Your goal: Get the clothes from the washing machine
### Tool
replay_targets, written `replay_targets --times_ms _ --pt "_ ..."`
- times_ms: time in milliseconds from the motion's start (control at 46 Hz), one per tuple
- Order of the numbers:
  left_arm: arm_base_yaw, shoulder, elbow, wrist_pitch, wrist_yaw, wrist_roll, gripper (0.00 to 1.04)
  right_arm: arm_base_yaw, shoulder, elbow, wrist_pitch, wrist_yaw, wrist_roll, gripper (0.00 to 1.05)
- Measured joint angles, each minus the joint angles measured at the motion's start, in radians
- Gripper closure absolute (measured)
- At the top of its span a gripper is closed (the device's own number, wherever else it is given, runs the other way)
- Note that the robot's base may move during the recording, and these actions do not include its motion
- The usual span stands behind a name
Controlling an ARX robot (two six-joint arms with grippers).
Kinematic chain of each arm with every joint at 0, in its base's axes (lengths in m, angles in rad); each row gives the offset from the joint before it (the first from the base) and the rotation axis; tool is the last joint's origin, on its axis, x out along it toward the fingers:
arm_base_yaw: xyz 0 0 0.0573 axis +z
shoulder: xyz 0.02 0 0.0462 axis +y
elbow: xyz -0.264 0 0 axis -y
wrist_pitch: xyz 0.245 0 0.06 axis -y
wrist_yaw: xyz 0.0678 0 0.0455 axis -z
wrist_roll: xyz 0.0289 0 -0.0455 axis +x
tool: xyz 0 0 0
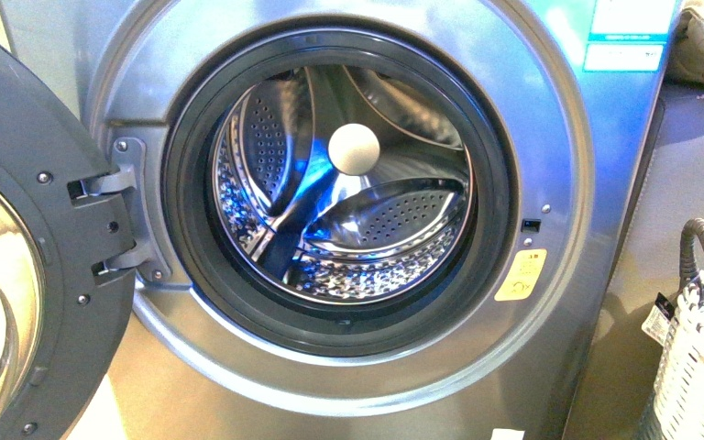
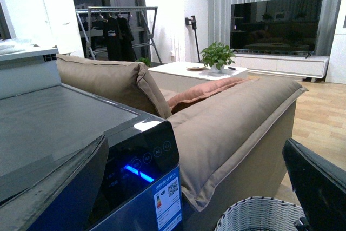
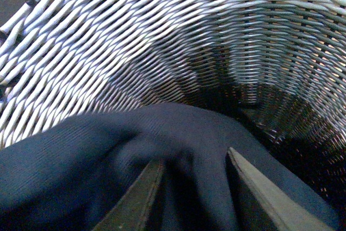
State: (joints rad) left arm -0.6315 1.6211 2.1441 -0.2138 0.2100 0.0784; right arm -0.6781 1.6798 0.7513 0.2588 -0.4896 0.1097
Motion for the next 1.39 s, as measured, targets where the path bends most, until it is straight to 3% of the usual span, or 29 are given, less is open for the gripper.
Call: replay_targets --times_ms 87,326,370,566,696,827,936,1023,1045,1088,1110,1153,1219,1393 --pt "0.0 0.0 0.0 0.0 0.0 0.0 0.06 -0.004 -0.008 -0.008 -0.003 -0.016 -0.037 0.49" --pt "0.0 0.0 0.0 0.0 0.0 0.0 0.06 -0.027 -0.074 -0.058 -0.031 -0.068 -0.09 0.08" --pt "0.0 0.0 0.0 0.0 0.0 0.0 0.06 -0.03 -0.106 -0.065 -0.031 -0.085 -0.089 0.05" --pt "0.0 0.0 0.0 0.0 0.0 0.0 0.06 -0.006 -0.382 -0.109 0.031 -0.193 -0.019 0.07" --pt "0.0 0.0 0.0 0.0 0.0 0.0 0.06 0.042 -0.587 -0.159 0.11 -0.202 0.07 0.07" --pt "0.0 0.0 0.0 0.0 0.0 0.0 0.06 0.131 -0.85 -0.256 0.176 -0.199 0.165 0.07" --pt "0.0 0.0 0.0 0.0 0.0 0.0 0.06 0.262 -1.076 -0.369 0.205 -0.11 0.19 0.07" --pt "-0.002 0.0 0.002 -0.002 -0.011 0.0 0.06 0.313 -1.142 -0.397 0.201 -0.108 0.192 0.07" --pt "-0.014 0.005 0.021 -0.04 -0.081 -0.003 0.09 0.315 -1.144 -0.397 0.201 -0.105 0.192 0.07" --pt "-0.029 -0.035 -0.012 -0.192 -0.393 -0.034 0.19 0.342 -1.165 -0.378 0.103 0.001 0.143 0.13" --pt "-0.023 -0.086 -0.099 -0.2 -0.528 -0.045 0.24 0.368 -1.176 -0.368 0.01 0.09 0.098 0.18" --pt "-0.005 -0.183 -0.27 -0.14 -0.68 -0.054 0.33 0.397 -1.196 -0.373 -0.087 0.18 0.043 0.25" --pt "0.031 -0.3 -0.457 -0.056 -0.742 -0.058 0.42 0.433 -1.226 -0.41 -0.142 0.254 -0.025 0.35" --pt "0.169 -0.626 -0.988 0.167 -0.687 -0.068 0.71 0.502 -1.294 -0.494 -0.134 0.319 -0.089 0.63"
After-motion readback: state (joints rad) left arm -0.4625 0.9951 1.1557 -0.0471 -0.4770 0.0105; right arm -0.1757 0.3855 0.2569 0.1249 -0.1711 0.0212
